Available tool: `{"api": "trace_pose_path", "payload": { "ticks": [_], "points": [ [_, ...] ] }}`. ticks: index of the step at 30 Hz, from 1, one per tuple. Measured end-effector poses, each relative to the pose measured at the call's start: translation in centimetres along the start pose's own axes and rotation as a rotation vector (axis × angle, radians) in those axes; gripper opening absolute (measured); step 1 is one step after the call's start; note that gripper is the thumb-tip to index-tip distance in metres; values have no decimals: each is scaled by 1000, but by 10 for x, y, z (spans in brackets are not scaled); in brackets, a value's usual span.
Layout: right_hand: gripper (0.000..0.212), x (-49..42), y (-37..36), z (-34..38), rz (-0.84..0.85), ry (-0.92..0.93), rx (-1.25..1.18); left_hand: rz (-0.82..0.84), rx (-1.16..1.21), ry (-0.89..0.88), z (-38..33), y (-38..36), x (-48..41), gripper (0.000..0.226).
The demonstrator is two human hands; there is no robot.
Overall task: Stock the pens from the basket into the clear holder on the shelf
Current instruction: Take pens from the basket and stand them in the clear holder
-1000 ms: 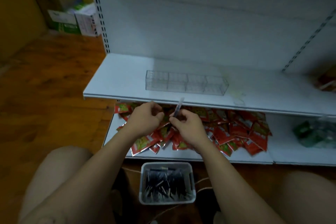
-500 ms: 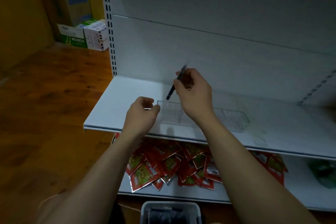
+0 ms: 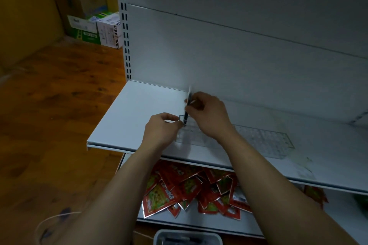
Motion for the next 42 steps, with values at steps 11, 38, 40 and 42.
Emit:
{"api": "trace_pose_path", "payload": {
  "ticks": [11,38,40,42],
  "points": [
    [46,18,-12,-12,48,-135,-94,-85,-53,-62,2,-1,5,32],
    [34,408,-166,-150,1102,-694,26,295,-952,282,305,-82,77,30],
    [38,416,-177,-156,1151,-660,79,316,-958,294,309,-89,69,31],
    [44,415,-189,-160,1164,-640,119,345,-933,315,311,-96,61,27]
  ]
}}
Point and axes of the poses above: each hand's wrist, its own x-axis away from the middle knuckle, its own y-axis out of the back of the hand, z = x × y, the point moved 5 cm from there along -x, towards the middle knuckle, and after that the axes turned 14 degrees about y, right-handed, at the moved point
